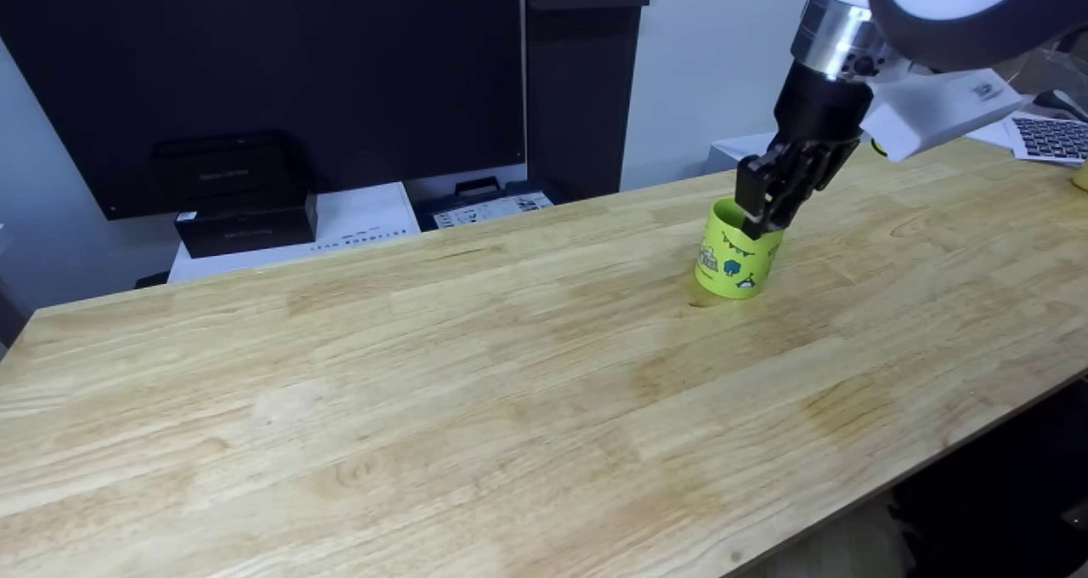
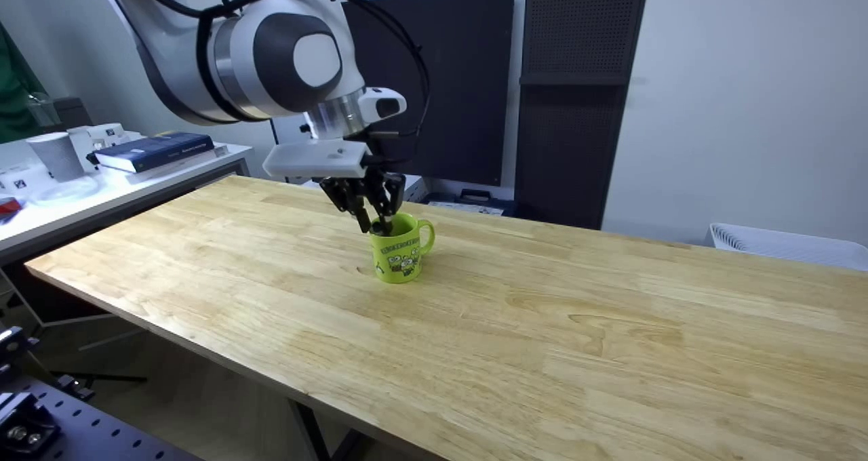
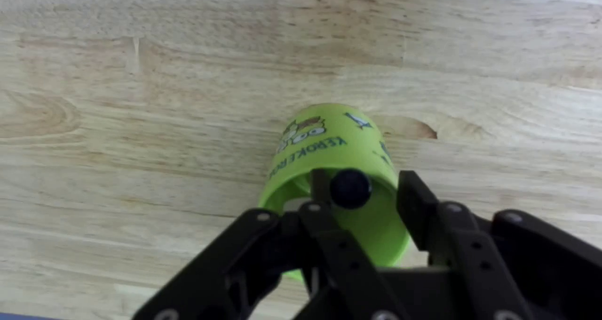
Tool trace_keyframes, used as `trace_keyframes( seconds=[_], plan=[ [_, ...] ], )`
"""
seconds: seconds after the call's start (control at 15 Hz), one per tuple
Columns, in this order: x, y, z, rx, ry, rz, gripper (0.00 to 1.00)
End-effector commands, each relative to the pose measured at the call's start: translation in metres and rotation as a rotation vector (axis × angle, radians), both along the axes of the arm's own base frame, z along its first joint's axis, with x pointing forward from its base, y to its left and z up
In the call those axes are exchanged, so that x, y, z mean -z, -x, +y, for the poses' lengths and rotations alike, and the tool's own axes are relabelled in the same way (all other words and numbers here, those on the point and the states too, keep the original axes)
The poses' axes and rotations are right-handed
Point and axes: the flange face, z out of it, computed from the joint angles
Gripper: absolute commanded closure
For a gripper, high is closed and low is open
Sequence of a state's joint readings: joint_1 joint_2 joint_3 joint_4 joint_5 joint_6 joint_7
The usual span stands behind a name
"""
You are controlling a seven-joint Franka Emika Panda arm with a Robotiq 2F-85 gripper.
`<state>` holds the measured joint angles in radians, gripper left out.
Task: Take the black marker out of the yellow mug
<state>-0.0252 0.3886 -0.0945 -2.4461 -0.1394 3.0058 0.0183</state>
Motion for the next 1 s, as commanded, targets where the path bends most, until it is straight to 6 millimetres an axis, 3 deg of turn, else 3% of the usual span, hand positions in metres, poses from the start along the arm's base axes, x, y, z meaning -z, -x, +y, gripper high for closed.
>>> trace_keyframes(
  seconds=[0.0, 0.2, 0.93],
  plan=[
    [-0.010, -0.018, -0.003, 0.007, 0.008, -0.041, 0.89],
    [-0.016, -0.020, -0.006, 0.012, 0.013, -0.055, 1.00],
    [-0.033, -0.016, -0.009, 0.008, 0.003, -0.064, 1.00]
  ],
)
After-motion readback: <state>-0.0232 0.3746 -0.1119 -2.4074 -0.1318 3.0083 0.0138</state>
